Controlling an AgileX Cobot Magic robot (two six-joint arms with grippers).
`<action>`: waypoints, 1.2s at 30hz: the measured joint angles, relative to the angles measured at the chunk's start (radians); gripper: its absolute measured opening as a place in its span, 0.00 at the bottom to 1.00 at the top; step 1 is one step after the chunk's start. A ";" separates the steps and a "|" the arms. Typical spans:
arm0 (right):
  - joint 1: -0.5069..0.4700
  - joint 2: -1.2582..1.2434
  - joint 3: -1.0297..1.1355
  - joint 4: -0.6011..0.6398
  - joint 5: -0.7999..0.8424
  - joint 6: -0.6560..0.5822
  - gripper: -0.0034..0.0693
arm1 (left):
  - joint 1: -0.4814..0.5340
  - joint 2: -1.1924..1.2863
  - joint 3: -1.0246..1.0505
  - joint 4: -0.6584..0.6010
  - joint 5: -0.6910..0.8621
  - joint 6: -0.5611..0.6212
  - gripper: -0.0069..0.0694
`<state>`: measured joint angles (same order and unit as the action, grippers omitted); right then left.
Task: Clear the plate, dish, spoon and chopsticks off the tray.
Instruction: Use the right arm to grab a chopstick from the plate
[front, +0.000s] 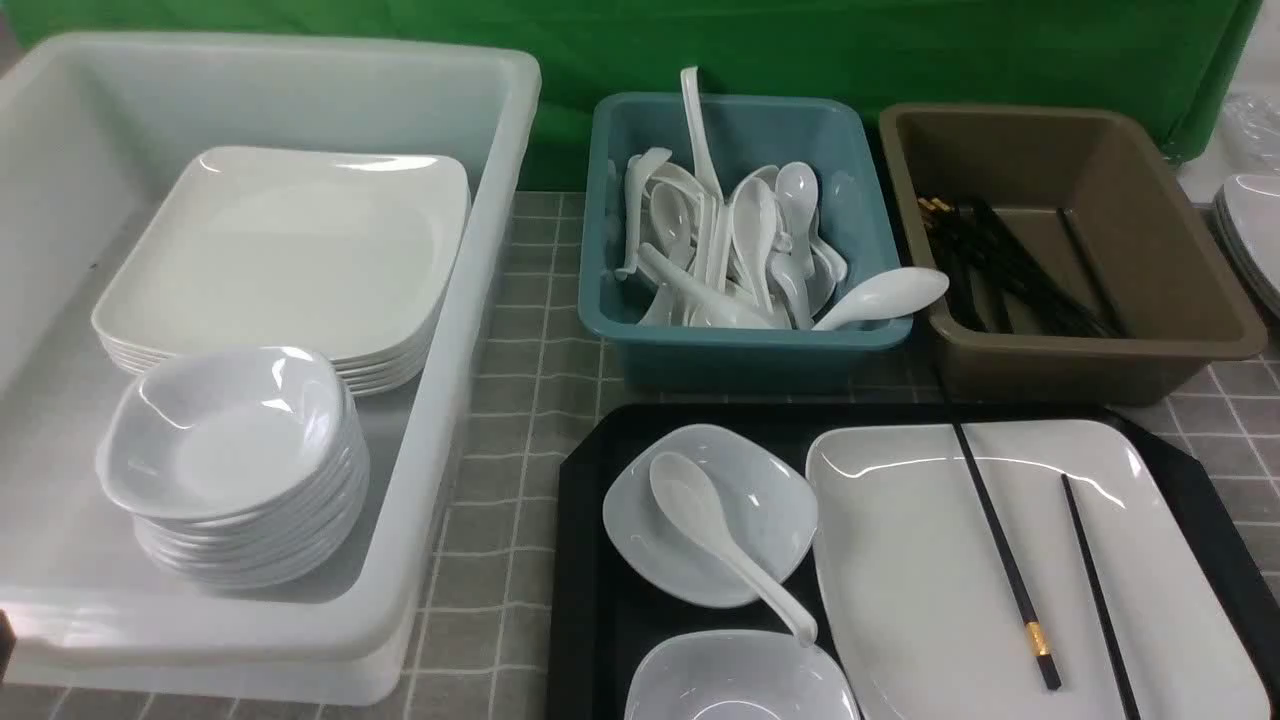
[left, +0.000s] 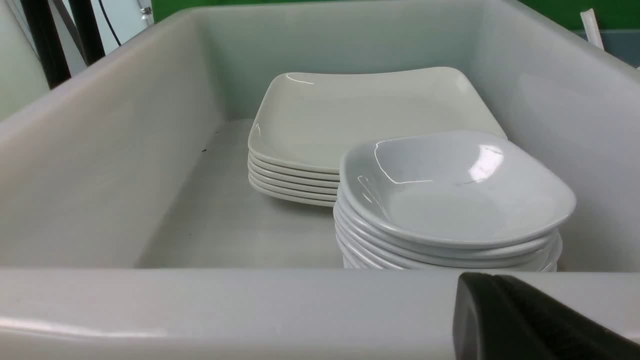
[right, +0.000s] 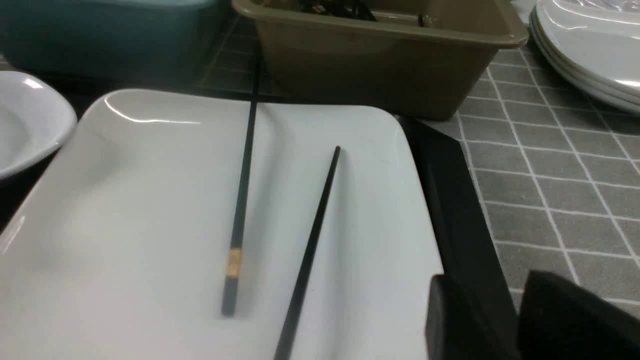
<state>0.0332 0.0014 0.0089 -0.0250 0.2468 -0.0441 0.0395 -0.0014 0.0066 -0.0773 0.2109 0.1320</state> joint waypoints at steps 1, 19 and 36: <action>0.000 0.000 0.000 0.000 0.000 0.000 0.37 | 0.000 0.000 0.000 0.000 0.000 0.000 0.09; 0.000 0.000 0.000 0.000 0.000 0.000 0.37 | 0.000 0.000 0.000 0.024 -0.030 0.013 0.09; 0.000 0.000 0.000 -0.019 0.000 -0.020 0.37 | 0.000 0.000 0.000 -0.248 -0.629 -0.386 0.09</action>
<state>0.0332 0.0014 0.0089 -0.0442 0.2468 -0.0640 0.0395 -0.0014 0.0066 -0.3258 -0.4182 -0.2537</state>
